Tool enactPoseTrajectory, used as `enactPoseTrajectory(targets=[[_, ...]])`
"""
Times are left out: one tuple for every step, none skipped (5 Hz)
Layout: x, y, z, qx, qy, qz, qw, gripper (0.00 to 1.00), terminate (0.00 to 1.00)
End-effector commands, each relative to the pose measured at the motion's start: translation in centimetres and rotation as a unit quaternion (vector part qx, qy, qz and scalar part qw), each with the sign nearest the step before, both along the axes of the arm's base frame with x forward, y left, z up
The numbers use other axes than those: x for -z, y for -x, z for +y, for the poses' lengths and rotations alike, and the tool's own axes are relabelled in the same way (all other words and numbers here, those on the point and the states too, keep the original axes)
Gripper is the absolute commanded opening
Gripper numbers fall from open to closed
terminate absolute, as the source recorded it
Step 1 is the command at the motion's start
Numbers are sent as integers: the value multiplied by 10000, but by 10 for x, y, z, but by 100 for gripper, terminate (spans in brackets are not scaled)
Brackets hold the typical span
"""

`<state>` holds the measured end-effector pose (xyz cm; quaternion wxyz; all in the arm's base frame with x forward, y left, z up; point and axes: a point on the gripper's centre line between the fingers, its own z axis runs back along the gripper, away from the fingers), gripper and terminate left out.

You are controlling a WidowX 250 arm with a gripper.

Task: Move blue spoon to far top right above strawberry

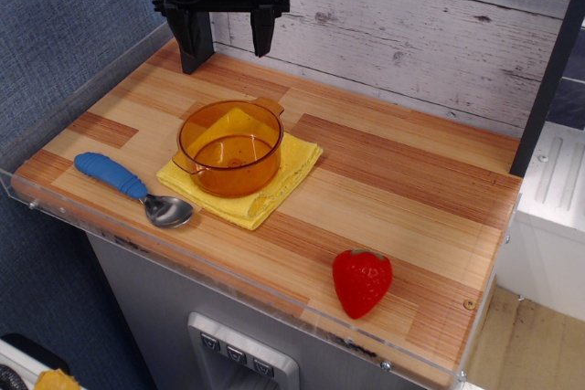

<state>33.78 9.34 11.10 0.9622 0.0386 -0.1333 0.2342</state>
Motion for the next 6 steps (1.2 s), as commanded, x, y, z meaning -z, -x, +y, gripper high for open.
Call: enactPoseTrajectory(targets=[[0, 0, 0, 0, 0, 0, 10000, 100, 0], [-1, 6, 12, -579, 227, -66, 9980, 100, 0], [-5, 23, 28, -1536, 408, -184, 9871, 100, 0], [-13, 49, 42, -2557, 222, -243, 9662, 100, 0], [-9, 77, 52, -3739, 22, -165, 9273, 100, 0], [9, 94, 58, -4172, 50, 52, 9088, 100, 0]])
